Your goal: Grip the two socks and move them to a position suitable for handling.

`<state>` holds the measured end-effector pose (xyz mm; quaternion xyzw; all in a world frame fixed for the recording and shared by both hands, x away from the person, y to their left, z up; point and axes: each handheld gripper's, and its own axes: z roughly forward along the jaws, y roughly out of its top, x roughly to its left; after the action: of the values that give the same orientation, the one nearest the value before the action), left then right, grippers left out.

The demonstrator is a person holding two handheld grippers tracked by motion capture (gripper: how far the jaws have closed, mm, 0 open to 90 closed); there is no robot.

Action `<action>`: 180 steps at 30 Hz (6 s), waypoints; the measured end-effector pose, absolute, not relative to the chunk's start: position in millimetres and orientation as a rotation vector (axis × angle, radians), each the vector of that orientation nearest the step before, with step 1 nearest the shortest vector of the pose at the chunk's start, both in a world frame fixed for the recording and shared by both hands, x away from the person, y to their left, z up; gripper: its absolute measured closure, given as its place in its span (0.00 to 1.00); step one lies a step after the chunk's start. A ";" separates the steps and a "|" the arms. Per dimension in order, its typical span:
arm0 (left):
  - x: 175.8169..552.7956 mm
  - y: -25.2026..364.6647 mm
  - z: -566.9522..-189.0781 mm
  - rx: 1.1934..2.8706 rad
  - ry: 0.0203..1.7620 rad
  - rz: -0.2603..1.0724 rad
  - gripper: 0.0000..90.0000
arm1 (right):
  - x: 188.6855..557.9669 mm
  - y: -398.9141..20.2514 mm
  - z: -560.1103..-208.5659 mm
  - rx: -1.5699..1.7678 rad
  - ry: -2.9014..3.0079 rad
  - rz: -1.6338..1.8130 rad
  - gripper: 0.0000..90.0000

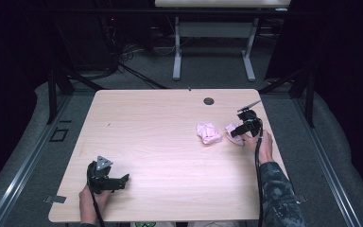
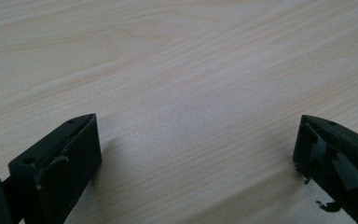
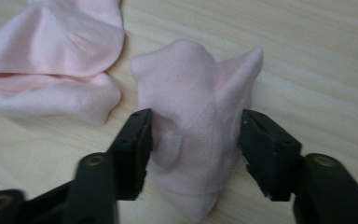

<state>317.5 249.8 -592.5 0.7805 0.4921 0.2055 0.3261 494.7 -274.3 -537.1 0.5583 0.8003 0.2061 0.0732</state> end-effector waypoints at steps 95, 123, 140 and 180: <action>316.8 249.9 -592.7 2.044 1.287 0.548 0.01 | 290.6 -105.5 -545.2 0.840 3.014 0.694 0.58; 316.8 249.9 -592.7 2.044 1.287 0.547 0.01 | 345.3 -153.1 -518.1 1.019 2.795 0.840 0.00; 316.8 249.9 -592.6 2.045 1.287 0.547 0.01 | 434.3 -172.2 -503.7 1.241 2.714 0.752 0.01; 316.7 250.1 -592.7 2.046 1.285 0.547 0.01 | 487.8 -172.8 -511.4 1.420 2.584 0.725 0.91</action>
<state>316.7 250.1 -592.7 0.7807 0.4904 0.2089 0.3262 487.8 -172.8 -511.4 0.4672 0.8498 0.2385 0.0527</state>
